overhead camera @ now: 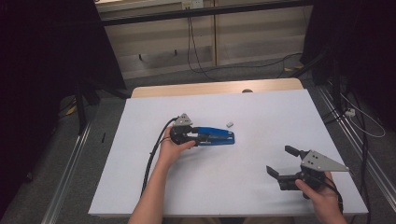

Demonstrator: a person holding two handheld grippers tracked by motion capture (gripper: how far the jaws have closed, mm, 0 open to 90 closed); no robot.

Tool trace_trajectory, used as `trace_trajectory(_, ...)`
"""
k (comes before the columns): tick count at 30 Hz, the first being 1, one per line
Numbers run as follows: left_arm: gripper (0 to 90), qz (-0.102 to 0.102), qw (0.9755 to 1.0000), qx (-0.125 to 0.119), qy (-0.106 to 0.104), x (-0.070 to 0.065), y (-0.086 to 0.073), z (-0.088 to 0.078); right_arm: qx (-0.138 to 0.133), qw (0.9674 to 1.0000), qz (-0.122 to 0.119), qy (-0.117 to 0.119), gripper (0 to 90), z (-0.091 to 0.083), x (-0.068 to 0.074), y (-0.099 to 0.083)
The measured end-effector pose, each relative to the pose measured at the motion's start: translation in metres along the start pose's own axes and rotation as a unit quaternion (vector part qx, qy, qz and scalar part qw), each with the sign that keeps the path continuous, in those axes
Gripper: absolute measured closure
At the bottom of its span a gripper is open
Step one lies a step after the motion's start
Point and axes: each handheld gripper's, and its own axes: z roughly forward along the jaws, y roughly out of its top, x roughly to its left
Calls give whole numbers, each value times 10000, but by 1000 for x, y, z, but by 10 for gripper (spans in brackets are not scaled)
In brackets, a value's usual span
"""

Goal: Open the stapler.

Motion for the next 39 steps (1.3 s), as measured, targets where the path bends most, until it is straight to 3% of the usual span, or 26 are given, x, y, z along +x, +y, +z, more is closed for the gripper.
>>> trace_trajectory(10, 511, -50, 9999, -156, -19, -3, 8, -5, 30, 10000, 10, 30, 27, 1, 1, 0)
trace_trajectory(15, 522, -174, 9989, -416, -98, -5, 18, -8, 63, 10000, -5, 23, 28, 3, 0, 1)
trace_trajectory(19, 539, -135, 9987, -478, -95, -8, 25, -8, 143, 9999, -55, -8, 28, 9, -1, 1)
trace_trajectory(27, 548, -200, 9989, -425, -90, -10, 31, -9, 240, 9996, -130, -99, 29, 30, 3, 10)
trace_trajectory(33, 552, -243, 9988, -401, -98, -10, 33, -9, 134, 9999, 15, -77, 29, 53, 8, 23)
trace_trajectory(34, 551, -253, 9989, -382, -94, -11, 34, -9, 123, 9999, 109, -25, 28, 63, 10, 26)
trace_trajectory(39, 552, -271, 9989, -378, -83, -11, 34, -9, 221, 9995, 191, 79, 24, 82, 12, 32)
